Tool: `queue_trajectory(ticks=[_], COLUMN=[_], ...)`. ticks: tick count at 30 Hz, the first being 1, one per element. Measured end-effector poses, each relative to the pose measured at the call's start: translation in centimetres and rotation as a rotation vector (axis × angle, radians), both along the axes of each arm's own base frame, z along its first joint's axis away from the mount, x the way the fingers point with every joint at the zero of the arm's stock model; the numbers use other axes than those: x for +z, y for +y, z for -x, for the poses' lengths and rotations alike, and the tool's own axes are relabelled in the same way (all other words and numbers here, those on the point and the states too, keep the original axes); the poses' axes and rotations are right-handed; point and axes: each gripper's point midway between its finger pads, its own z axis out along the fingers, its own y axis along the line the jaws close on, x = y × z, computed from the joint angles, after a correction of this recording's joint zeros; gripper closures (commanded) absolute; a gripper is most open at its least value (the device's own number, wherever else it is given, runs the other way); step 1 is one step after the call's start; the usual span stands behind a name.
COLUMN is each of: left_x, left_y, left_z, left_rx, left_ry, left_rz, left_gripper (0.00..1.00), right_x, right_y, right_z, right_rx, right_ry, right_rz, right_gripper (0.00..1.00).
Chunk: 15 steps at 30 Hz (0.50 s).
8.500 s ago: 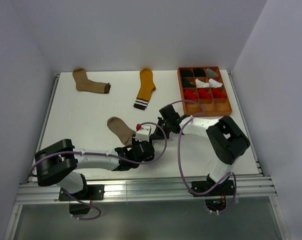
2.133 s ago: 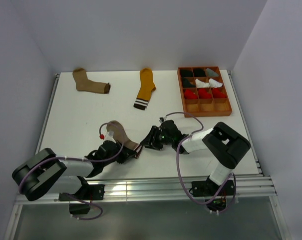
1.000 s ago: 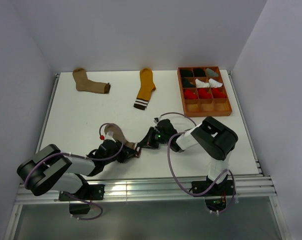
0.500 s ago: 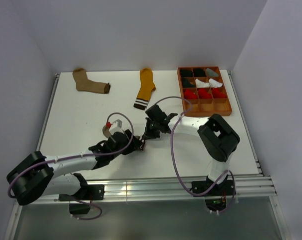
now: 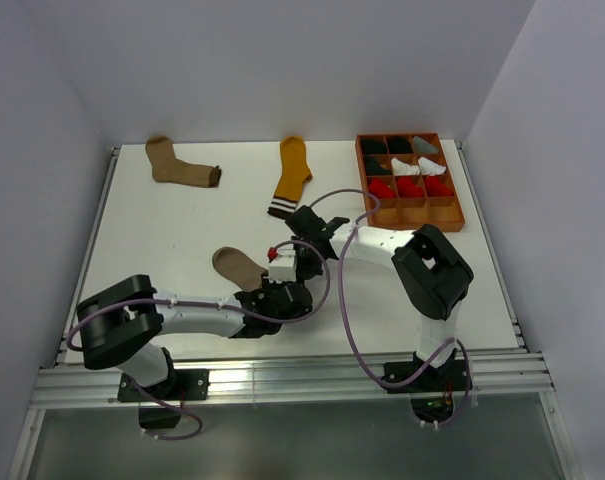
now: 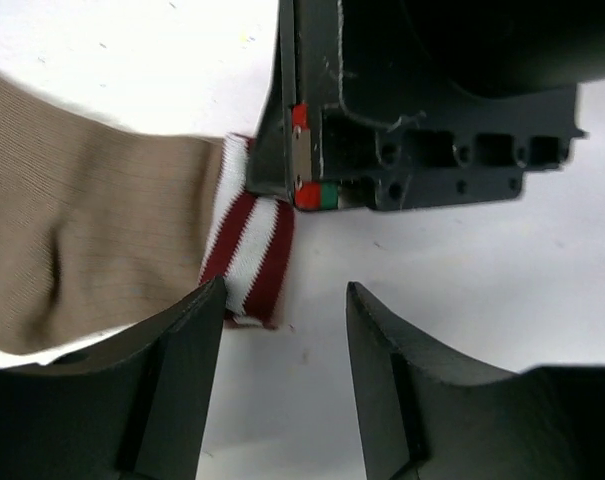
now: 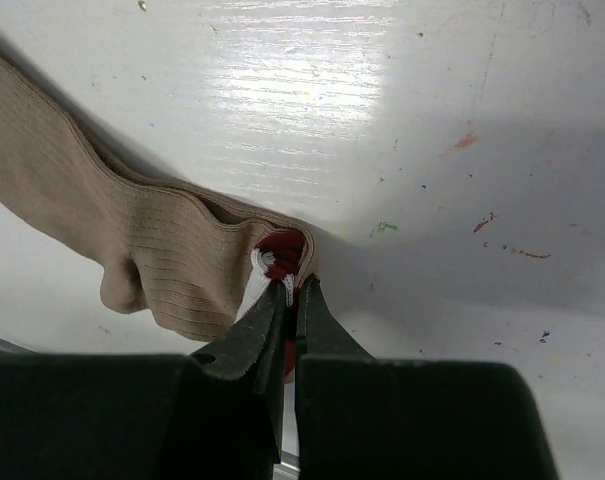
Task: Roll the socks
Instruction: Roll the sock at the center of the board.
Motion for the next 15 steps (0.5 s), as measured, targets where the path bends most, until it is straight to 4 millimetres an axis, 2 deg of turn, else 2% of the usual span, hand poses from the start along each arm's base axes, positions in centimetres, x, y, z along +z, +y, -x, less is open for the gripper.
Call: queue_trajectory(ticks=[10,13,15], left_x=[-1.0,-1.5,-1.7], left_y=[0.0,0.1,0.2], left_z=[-0.5,-0.6,-0.6], left_rx=[0.013,0.018,0.027], left_ry=[-0.046,-0.040,-0.035], left_rz=[-0.151,-0.188,-0.212], left_gripper=[0.51,0.58,0.67], right_x=[-0.1,-0.1,-0.1], right_y=[0.1,0.1,0.2], right_z=[0.1,0.0,0.1], right_rx=[0.003,0.003,0.004], right_ry=[0.008,0.009,0.010], right_rz=[-0.003,-0.003,-0.006], right_gripper=[1.00,1.00,1.00])
